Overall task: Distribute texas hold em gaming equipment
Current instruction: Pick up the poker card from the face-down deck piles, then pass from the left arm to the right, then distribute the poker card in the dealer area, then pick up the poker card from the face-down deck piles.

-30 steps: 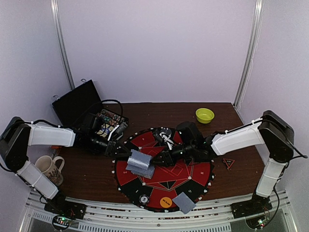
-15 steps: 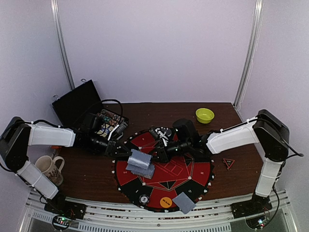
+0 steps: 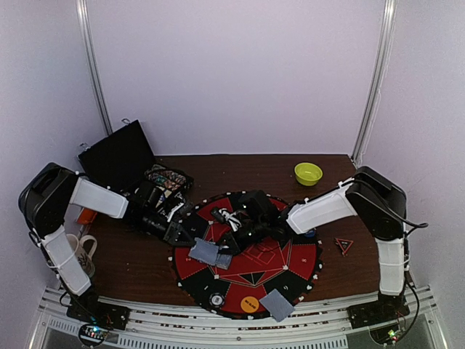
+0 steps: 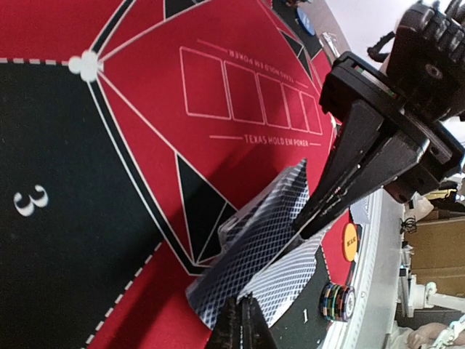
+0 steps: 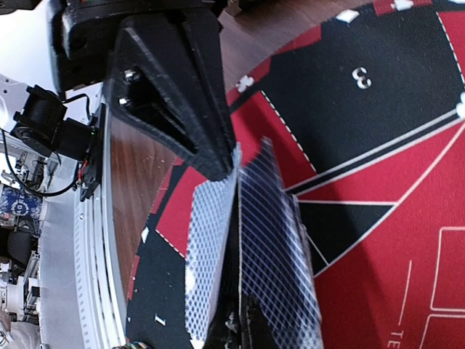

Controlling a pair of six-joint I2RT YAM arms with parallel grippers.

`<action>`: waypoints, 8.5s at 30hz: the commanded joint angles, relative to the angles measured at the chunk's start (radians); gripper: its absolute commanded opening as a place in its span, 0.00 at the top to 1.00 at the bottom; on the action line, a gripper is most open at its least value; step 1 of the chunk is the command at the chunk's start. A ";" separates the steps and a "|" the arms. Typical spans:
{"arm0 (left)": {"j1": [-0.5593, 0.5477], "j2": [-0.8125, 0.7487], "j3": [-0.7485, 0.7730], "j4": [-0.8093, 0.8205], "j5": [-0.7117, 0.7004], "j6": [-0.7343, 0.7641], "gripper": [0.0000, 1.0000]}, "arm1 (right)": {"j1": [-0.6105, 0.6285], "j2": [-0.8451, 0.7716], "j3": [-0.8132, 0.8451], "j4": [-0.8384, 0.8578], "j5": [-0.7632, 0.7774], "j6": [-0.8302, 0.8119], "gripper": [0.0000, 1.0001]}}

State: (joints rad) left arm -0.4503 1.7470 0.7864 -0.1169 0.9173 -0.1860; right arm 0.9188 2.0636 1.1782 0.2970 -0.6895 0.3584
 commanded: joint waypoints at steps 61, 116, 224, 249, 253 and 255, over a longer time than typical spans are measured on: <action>-0.003 -0.355 0.069 -0.198 0.006 -0.022 1.00 | 0.001 -0.134 0.119 -0.353 0.167 -0.158 0.54; -0.013 -0.370 0.060 -0.047 -0.228 -0.149 0.29 | -0.307 -0.264 0.319 -1.272 0.472 -0.609 1.00; -0.088 -0.028 -0.118 0.237 -0.173 -0.284 0.59 | 0.154 0.061 0.263 -0.472 0.719 -0.126 0.25; -0.048 -0.091 -0.127 0.164 -0.196 -0.290 0.35 | 0.175 0.053 0.315 -0.441 0.723 -0.198 0.21; -0.043 -0.077 -0.136 0.163 -0.192 -0.289 0.39 | 0.164 -0.021 0.244 -0.468 0.721 -0.214 0.20; -0.041 -0.075 -0.140 0.170 -0.191 -0.292 0.41 | 0.158 -0.040 0.204 -0.476 0.721 -0.201 0.20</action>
State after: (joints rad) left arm -0.5014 1.6749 0.6678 0.0666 0.7326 -0.4919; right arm 1.0870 2.1021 1.4452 -0.1265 0.0223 0.1707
